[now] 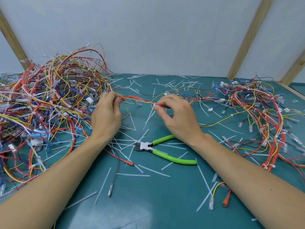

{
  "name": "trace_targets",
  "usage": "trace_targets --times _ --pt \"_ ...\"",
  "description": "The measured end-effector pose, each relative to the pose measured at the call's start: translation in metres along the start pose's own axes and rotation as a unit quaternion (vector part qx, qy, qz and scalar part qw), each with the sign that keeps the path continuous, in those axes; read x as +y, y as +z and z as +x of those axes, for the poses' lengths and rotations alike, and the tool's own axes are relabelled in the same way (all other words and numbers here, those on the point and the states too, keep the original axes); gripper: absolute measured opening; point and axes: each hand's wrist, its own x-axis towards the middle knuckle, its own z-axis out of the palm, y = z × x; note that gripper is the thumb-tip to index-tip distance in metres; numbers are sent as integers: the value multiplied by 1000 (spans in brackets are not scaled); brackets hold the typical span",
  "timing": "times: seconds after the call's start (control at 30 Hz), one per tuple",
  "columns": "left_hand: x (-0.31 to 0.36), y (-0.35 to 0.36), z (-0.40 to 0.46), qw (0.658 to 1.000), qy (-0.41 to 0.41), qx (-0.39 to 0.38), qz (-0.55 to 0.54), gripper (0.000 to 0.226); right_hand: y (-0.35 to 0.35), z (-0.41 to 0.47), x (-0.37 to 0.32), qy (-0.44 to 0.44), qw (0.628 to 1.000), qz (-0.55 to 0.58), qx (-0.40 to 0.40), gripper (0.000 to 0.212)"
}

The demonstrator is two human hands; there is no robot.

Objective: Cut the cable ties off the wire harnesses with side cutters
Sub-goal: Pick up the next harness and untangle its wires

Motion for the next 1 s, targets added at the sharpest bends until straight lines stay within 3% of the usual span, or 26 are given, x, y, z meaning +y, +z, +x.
trace_targets --times 0.17,0.37,0.63,0.77,1.0 --pt "0 1 1 1000 -1 -5 17 20 0 -1 0 14 1000 -9 -24 19" --pt "15 -4 -2 991 116 30 58 33 -2 -2 1 37 997 -52 -35 21" --pt "29 2 -9 957 271 -99 37 20 -3 -4 -8 -29 995 -87 -33 20" --pt "28 3 -7 953 276 -115 38 16 -2 -4 -10 -66 995 -77 -3 16" --pt "35 0 -12 959 263 -94 43 25 2 -3 -6 -53 999 -12 2 14"
